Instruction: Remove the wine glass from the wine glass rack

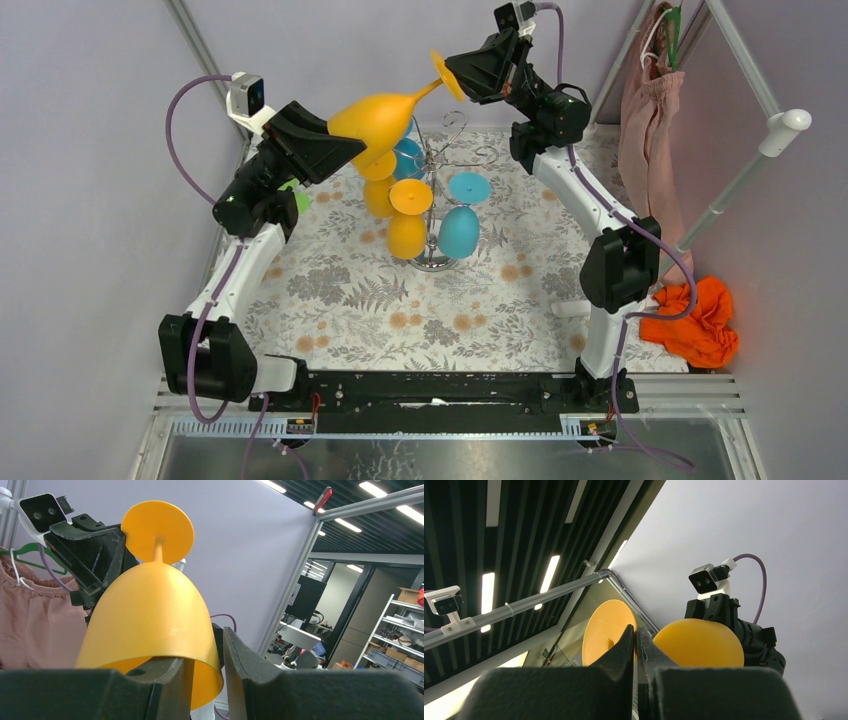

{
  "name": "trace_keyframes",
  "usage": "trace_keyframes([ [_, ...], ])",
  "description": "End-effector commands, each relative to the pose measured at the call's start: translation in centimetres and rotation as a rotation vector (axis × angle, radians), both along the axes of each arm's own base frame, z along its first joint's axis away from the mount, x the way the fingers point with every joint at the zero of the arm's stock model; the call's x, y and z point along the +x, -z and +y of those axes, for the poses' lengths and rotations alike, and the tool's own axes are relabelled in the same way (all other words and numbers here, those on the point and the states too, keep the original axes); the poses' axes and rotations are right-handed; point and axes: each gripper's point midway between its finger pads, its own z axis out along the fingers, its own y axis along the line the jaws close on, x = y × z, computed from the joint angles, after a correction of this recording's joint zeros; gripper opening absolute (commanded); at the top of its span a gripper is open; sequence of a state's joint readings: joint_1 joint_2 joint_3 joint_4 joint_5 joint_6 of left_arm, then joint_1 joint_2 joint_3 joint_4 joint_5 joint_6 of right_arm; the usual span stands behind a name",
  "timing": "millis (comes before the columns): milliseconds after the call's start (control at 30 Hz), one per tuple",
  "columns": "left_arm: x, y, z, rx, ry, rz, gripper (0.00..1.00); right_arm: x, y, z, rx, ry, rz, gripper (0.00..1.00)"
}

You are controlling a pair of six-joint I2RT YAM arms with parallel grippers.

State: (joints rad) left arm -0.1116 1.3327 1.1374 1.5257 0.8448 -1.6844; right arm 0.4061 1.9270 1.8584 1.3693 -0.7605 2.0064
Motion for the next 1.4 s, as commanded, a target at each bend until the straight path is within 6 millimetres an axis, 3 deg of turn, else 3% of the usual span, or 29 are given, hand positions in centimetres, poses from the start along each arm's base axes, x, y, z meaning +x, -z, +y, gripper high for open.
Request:
trace_keyframes([
  [0,-1.6,-0.7,0.2,-0.023,-0.012,-0.089,0.32,-4.0,-1.7,-1.0,0.024,-0.011,-0.122,0.00],
  [100,-1.3,-0.6,0.0,-0.013,-0.022,-0.074,0.26,-4.4,-1.6,-0.9,0.020,-0.018,-0.127,0.00],
  [267,-0.8,-0.5,-0.1,0.014,-0.069,-0.060,0.00,-4.7,-1.6,-1.0,0.019,-0.018,-0.137,0.00],
  [400,0.1,-0.4,0.1,0.039,-0.191,-0.013,0.00,-5.0,-1.7,-1.2,0.024,-0.015,-0.145,0.00],
  [600,-0.9,-1.5,0.5,0.063,-0.294,-0.037,0.00,-5.1,-1.8,-1.1,0.016,0.003,-0.161,0.30],
  [700,-1.3,-2.0,0.7,0.077,-0.326,-0.048,0.00,-5.2,-2.1,-1.1,0.013,0.011,-0.166,0.58],
  [767,-1.5,-2.3,0.8,0.091,-0.353,-0.051,0.00,-4.9,-1.8,-0.8,-0.006,0.016,-0.159,0.70],
  [833,-1.2,-3.0,1.2,0.113,-0.425,-0.044,0.00,-4.6,-1.6,-0.7,-0.023,0.020,-0.143,0.73],
  [1000,1.1,-3.6,3.9,0.235,-0.739,0.055,0.00,-2.8,-0.2,-1.6,-0.049,0.068,-0.091,0.75],
  [1133,4.3,-3.8,6.0,0.317,-0.902,0.192,0.00,-1.7,1.2,-2.6,-0.069,0.098,-0.048,0.75],
  [1367,11.3,-0.3,11.0,0.519,-1.188,0.496,0.00,-0.7,3.1,-4.2,-0.100,0.138,0.001,0.75],
])
